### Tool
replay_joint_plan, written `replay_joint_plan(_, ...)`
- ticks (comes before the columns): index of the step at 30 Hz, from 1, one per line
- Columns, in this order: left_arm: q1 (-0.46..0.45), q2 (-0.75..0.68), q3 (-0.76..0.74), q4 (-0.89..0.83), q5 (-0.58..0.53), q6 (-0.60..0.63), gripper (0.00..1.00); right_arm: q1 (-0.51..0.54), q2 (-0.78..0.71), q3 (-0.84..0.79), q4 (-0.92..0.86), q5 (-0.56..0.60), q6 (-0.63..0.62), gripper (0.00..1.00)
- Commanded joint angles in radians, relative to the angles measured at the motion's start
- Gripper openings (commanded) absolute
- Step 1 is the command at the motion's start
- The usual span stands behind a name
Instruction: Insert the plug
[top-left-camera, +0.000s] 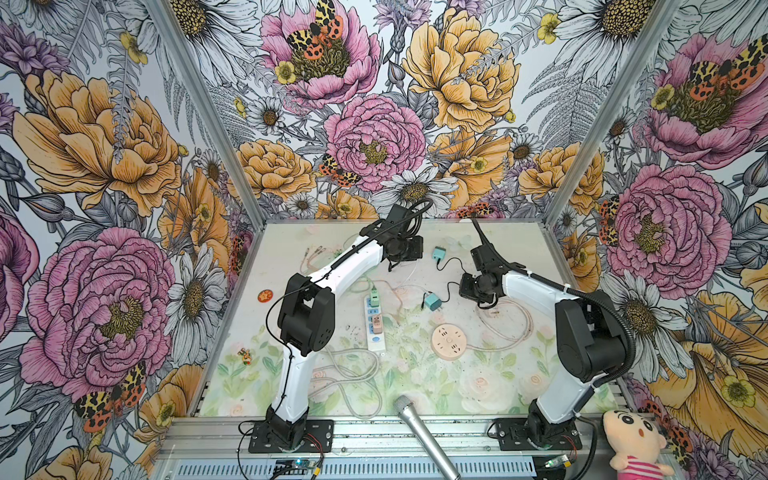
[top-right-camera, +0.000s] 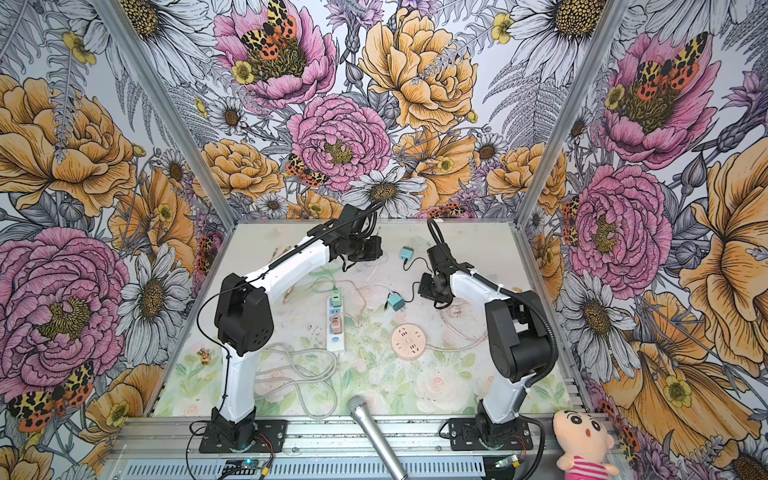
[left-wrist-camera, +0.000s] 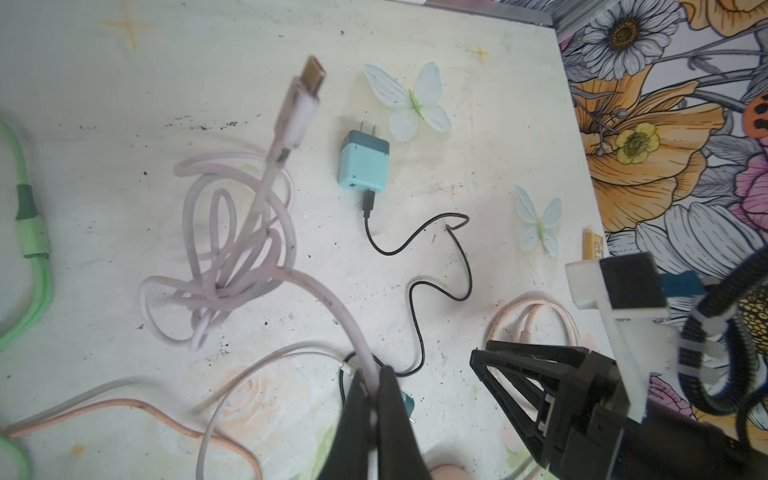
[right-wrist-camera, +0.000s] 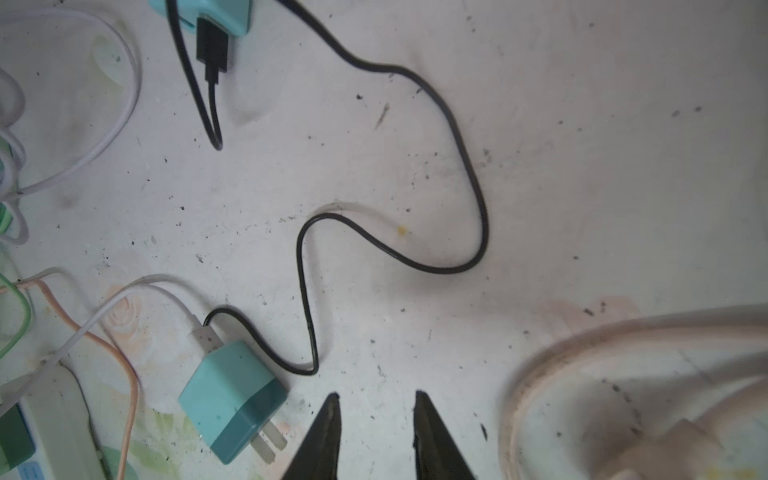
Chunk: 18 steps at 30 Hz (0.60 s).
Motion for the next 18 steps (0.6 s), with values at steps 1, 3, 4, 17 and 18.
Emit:
replay_joint_plan(1,-0.006,0.037,0.007,0.005,-0.011,0.032,0.0,0.022,0.042,0.049,0.057,-0.005,0.037,0.31)
replay_joint_plan(3,-0.003,0.057,0.018,0.005,-0.004,0.032,0.0,0.032,0.07,0.066,0.06,0.01,0.043,0.31)
replay_joint_plan(4,-0.002,0.066,0.022,0.005,-0.005,0.03,0.0,0.036,0.083,0.073,0.062,0.02,0.047,0.31)
replay_joint_plan(17,-0.003,0.071,-0.028,0.006,-0.03,0.031,0.0,0.061,0.24,0.148,0.063,0.068,0.098,0.31)
replay_joint_plan(18,-0.003,0.069,-0.031,0.006,-0.03,0.032,0.0,0.062,0.246,0.151,0.061,0.072,0.099,0.3)
